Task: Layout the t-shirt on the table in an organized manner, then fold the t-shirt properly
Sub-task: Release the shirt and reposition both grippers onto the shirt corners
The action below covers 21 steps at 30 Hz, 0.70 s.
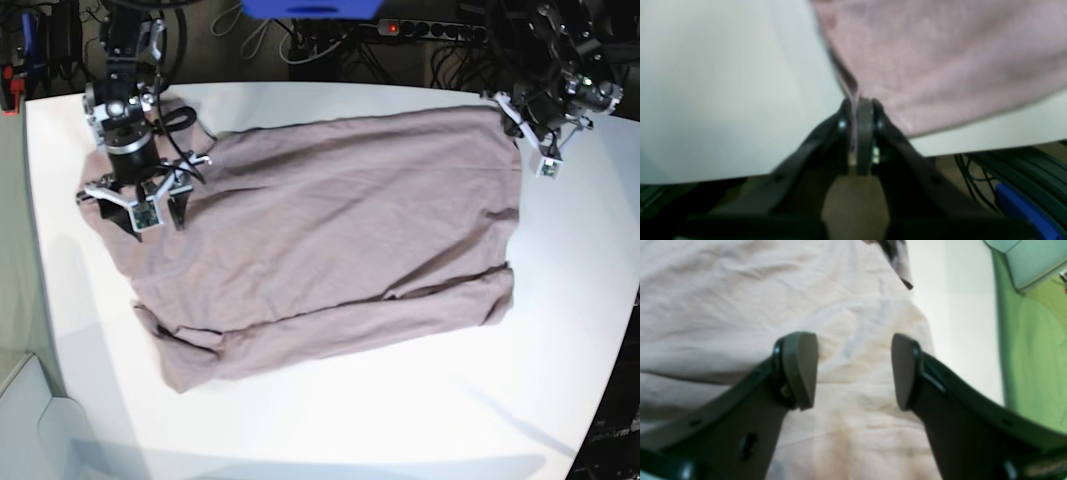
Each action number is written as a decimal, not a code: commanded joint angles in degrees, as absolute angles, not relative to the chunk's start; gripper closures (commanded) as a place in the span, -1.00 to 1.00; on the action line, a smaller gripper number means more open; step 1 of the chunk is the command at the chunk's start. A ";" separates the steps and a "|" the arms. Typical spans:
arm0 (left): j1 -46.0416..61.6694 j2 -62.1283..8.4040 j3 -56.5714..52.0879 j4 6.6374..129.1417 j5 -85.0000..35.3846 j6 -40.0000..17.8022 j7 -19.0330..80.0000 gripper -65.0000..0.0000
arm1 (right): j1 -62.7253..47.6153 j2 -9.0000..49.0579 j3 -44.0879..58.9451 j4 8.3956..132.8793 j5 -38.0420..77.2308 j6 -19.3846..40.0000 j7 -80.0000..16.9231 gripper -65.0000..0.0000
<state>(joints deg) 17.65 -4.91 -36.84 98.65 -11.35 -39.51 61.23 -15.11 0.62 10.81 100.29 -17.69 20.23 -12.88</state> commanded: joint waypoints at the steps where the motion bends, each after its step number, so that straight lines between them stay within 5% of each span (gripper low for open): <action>1: 17.45 -5.67 -37.23 99.56 -12.00 -39.87 60.53 0.98 | -14.81 0.84 10.86 101.41 -17.36 20.00 -11.47 -0.10; 4: 17.45 -7.25 -36.88 100.09 -12.26 -39.87 60.79 0.89 | -14.90 0.84 10.86 101.41 -17.36 20.00 -11.47 -0.10; 11: 17.45 -8.13 -37.76 100.97 -12.35 -40.00 60.35 0.10 | -14.90 0.84 11.82 101.85 -17.36 20.00 -11.47 -0.10; 21: 14.46 -7.87 -46.64 108.18 -19.03 -40.00 60.97 0.08 | -14.37 2.68 12.53 102.11 -17.36 20.00 -11.47 -0.10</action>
<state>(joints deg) 15.25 -7.51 -46.87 107.09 -17.06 -39.99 62.83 -14.94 2.61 12.69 100.99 -17.72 20.18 -12.86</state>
